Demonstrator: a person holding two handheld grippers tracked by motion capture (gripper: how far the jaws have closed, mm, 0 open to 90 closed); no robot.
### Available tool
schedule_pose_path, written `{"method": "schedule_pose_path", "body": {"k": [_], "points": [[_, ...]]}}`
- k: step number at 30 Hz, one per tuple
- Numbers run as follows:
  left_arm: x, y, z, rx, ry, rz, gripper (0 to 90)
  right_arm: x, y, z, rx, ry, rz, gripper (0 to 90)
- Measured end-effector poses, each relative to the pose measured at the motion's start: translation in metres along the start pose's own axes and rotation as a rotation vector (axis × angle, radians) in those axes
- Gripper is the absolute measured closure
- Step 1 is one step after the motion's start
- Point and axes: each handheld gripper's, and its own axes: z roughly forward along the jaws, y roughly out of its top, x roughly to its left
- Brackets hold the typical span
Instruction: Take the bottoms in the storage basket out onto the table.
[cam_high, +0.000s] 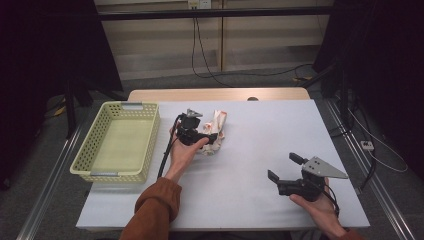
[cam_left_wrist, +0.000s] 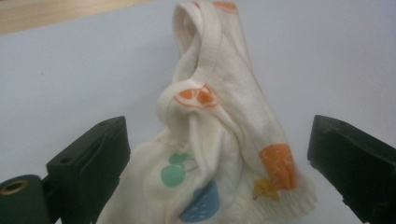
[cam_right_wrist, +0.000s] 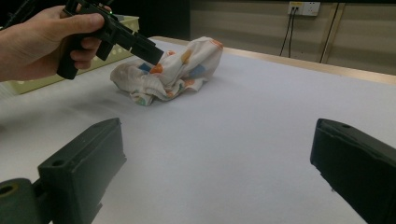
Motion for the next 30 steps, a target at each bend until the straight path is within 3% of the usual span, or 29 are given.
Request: {"method": "schedule_pose_path", "body": {"k": [4, 6, 9, 12, 16, 20, 24, 30], "points": [[-0.003, 0.002, -0.005, -0.024, 0.029, 0.019, 6.9, 0.000, 0.000, 0.000, 0.000, -0.001, 0.000, 2.7], [-0.003, 0.003, -0.008, -0.009, 0.051, 0.059, 5.9, 0.000, 0.000, 0.000, -0.001, -0.001, 0.000, 2.7], [-0.002, 0.003, -0.013, -0.025, 0.016, 0.021, 5.4, 0.000, 0.000, 0.000, -0.001, -0.001, -0.001, 2.7], [0.000, 0.004, -0.019, -0.041, 0.029, -0.006, 5.1, 0.000, 0.000, 0.000, 0.000, -0.002, 0.001, 2.7], [0.002, 0.005, -0.027, -0.039, 0.029, 0.042, 5.0, 0.000, 0.000, 0.000, 0.000, -0.001, 0.000, 2.7], [0.003, 0.006, -0.035, -0.062, 0.025, 0.041, 5.1, 0.000, 0.000, 0.000, -0.001, -0.001, 0.000, 2.7], [0.003, 0.005, -0.038, -0.040, 0.032, 0.077, 6.4, 0.000, 0.000, 0.000, 0.000, -0.001, 0.000, 2.7], [0.003, 0.001, -0.044, -0.098, 0.056, 0.097, 6.5, 0.000, 0.000, 0.000, 0.000, -0.002, 0.000, 2.7]]}}
